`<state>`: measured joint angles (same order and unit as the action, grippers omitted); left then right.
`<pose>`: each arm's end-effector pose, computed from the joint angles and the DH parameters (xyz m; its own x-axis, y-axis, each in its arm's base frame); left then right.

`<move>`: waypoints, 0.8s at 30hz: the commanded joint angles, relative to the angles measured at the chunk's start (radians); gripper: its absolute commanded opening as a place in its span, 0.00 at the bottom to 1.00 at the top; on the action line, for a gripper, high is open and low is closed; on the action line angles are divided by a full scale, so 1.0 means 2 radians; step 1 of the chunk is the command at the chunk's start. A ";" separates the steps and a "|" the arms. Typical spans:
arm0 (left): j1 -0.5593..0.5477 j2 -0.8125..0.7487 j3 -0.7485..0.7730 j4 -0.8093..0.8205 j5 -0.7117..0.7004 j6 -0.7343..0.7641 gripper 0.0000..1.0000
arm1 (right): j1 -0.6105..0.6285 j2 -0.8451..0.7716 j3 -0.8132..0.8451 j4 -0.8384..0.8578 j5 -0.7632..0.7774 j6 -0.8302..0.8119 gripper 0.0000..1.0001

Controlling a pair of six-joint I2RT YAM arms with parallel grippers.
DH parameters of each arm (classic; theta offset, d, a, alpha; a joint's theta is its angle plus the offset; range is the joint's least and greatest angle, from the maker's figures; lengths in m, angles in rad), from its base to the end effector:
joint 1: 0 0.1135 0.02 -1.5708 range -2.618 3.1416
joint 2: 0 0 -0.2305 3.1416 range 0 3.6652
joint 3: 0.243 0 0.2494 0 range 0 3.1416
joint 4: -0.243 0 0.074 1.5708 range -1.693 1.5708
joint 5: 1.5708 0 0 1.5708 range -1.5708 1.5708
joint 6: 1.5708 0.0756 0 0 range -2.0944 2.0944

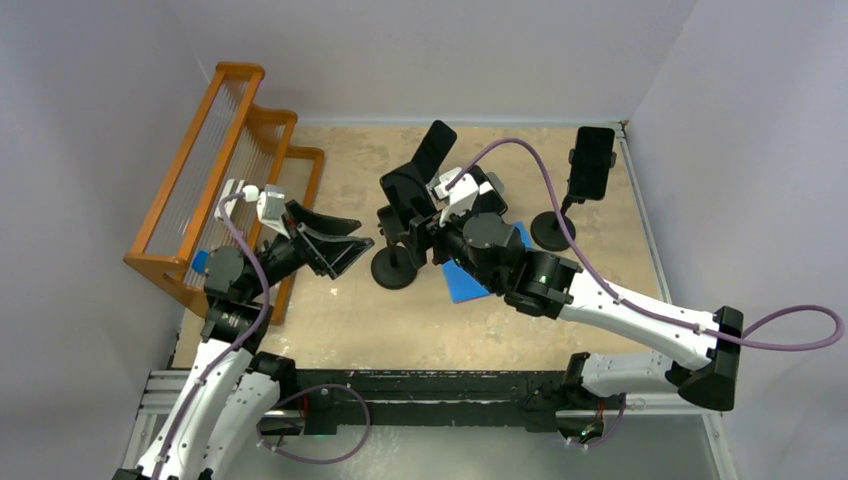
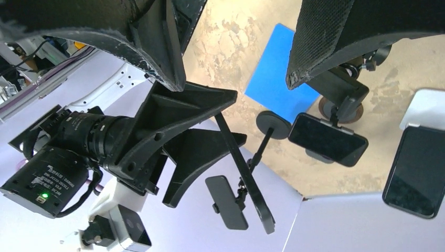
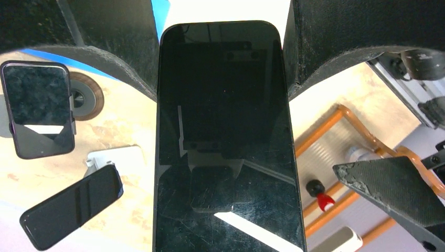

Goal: Remove the phone from the phone stand

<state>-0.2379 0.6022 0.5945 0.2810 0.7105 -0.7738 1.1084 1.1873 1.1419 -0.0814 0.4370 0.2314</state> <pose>0.1818 -0.0948 0.3377 -0.3637 -0.4569 -0.8117 0.7476 0.3766 -0.5470 0.1712 0.2718 0.3582 -0.1979 0.0687 -0.9778 -0.5940 0.7851 0.1754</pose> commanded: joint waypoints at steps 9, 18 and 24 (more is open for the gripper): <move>-0.001 0.013 0.006 0.064 0.023 -0.042 0.64 | 0.067 0.034 0.038 0.079 0.112 0.047 0.00; -0.001 0.037 0.019 0.072 0.020 -0.047 0.43 | 0.104 0.056 0.053 0.083 0.148 0.068 0.00; -0.001 0.055 0.024 0.068 0.029 -0.057 0.38 | 0.111 0.064 0.059 0.083 0.167 0.079 0.00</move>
<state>-0.2379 0.6952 0.6003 0.3828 0.7471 -0.8646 1.3212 1.3186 1.1923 -0.0036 0.6949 0.3519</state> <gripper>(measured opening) 0.391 0.736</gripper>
